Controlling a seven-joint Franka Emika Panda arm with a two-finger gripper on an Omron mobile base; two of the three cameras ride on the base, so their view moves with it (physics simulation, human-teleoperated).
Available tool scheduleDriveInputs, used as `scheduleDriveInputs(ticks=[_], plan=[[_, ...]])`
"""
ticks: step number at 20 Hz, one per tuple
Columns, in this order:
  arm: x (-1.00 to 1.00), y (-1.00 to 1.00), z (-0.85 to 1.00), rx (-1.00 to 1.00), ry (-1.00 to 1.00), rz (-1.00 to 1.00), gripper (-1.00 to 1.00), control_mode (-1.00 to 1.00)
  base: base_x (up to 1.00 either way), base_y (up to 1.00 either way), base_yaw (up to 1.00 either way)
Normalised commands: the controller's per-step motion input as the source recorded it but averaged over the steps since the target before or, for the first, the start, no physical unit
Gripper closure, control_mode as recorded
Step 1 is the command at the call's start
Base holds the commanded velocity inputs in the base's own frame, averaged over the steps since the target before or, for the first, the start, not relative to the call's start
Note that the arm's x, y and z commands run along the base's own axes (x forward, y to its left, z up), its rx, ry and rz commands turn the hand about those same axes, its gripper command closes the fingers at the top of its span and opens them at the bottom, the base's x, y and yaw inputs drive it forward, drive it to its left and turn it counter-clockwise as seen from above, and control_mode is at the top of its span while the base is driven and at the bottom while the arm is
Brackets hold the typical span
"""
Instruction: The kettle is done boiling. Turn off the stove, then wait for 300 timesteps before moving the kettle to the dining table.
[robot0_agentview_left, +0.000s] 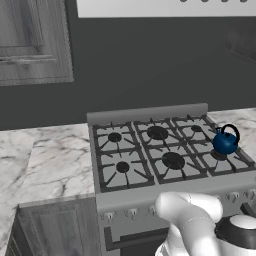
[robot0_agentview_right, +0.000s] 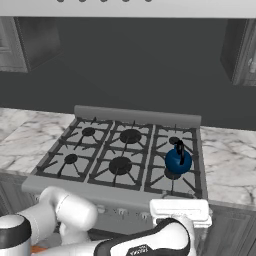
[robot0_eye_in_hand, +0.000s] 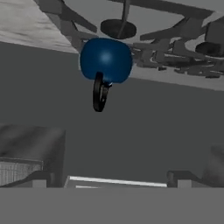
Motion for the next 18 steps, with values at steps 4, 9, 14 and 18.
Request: scheduleDriveInputs(ticks=[4,9,14,18], plan=[[0.05,0.00,0.07,-0.33,-0.21,0.02,-1.00,-1.00,0.00,0.00,0.00],[0.00,0.00,0.04,-0.41,-0.24,0.02,-1.00,-1.00,0.00,0.00,0.00],[0.02,-0.02,0.22,-0.37,-0.21,0.01,-1.00,-1.00,0.00,0.00,0.00],[0.00,-0.12,0.31,-0.36,-0.18,0.00,-1.00,-1.00,0.00,0.00,0.00]])
